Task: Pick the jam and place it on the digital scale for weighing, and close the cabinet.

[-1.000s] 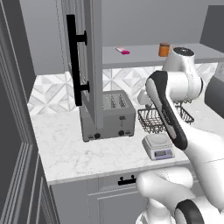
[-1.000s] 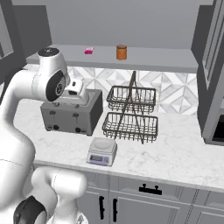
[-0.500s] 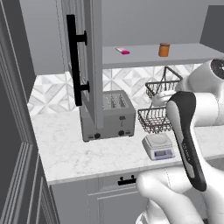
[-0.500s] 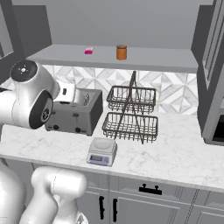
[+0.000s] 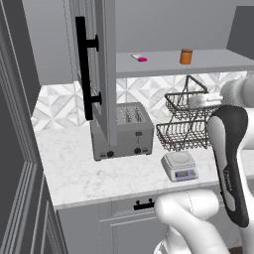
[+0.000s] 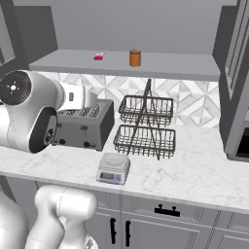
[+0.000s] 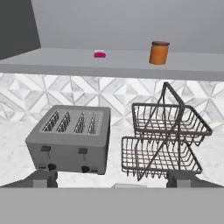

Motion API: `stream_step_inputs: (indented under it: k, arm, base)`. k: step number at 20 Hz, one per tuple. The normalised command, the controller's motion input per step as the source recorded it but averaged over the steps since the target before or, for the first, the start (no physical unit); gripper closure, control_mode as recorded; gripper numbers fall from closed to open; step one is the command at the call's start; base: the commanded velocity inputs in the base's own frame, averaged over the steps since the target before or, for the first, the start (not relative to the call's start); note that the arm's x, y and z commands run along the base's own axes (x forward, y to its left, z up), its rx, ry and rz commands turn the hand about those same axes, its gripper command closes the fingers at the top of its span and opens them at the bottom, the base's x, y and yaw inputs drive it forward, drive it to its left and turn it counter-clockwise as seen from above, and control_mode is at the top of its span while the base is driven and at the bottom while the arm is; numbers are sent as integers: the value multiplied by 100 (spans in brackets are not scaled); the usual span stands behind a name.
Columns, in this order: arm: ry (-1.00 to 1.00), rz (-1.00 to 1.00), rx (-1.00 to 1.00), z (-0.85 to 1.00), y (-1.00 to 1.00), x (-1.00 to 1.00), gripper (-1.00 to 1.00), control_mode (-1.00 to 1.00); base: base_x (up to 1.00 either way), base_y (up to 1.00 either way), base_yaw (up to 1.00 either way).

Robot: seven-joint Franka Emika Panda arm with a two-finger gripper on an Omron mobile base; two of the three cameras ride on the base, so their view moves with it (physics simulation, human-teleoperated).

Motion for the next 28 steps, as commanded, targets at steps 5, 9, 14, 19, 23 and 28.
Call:
stream_step_inputs:
  k: [5,9,14,19,23,28]
  arm:
    - [0,-6,0,52,-15,0,-100,-100]
    - [5,-7,-1,49,-16,3,-100,-100]
    - [2,-7,-1,14,-23,27,-100,-100]
    - [-9,-7,0,0,-33,42,-100,-100]
    - [-7,-1,0,0,-28,67,-100,-100]
    - [-1,-1,0,0,-21,64,-100,-100]
  base:
    - [0,0,0]
    - [0,0,0]
    - [0,0,0]
    - [0,0,0]
    - [0,0,0]
    - [0,0,0]
